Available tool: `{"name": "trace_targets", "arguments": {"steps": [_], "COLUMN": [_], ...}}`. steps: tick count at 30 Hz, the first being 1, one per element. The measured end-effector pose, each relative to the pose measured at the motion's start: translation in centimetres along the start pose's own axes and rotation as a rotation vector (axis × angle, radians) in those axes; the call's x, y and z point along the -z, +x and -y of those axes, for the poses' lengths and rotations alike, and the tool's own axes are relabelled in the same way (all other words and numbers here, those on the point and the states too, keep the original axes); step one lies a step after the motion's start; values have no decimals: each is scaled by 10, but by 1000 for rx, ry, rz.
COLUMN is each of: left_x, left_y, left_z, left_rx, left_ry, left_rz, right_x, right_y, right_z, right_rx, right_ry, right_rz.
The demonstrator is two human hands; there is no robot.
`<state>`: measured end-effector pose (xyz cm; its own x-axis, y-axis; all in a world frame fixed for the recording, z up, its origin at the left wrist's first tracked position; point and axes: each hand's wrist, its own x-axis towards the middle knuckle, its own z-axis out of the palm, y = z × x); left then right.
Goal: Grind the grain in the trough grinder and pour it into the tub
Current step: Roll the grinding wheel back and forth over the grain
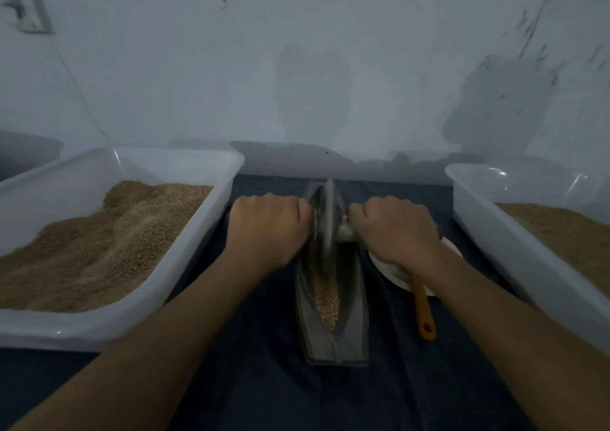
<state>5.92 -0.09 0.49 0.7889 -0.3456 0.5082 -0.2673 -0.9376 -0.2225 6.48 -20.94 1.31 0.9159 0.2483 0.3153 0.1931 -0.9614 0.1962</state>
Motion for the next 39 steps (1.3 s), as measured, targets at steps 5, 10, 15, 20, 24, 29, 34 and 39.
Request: {"name": "trace_targets", "arguments": {"steps": [5, 10, 15, 20, 24, 29, 34, 39], "left_x": [18, 7, -26, -31, -12, 17, 9, -16], "left_y": [-62, -30, 47, 58, -1, -59, -37, 38], "left_z": [-1, -1, 17, 17, 9, 9, 2, 7], "left_rx": [15, 22, -16, 63, -45, -64, -65, -18], "left_ry": [-197, -80, -1, -21, 20, -290, -50, 16], "left_rz": [-159, -130, 159, 211, 26, -103, -120, 100], "right_x": [11, 5, -1, 0, 10, 11, 5, -7], "right_y": [-71, -47, 46, 73, 19, -62, -47, 28], "right_z": [22, 16, -13, -18, 2, 23, 18, -7], "right_rx": [-30, -72, 70, 130, 95, -15, -81, -72], "right_ry": [204, 146, 97, 92, 4, 120, 145, 162], "right_rz": [-412, -306, 224, 351, -30, -433, -312, 122]}}
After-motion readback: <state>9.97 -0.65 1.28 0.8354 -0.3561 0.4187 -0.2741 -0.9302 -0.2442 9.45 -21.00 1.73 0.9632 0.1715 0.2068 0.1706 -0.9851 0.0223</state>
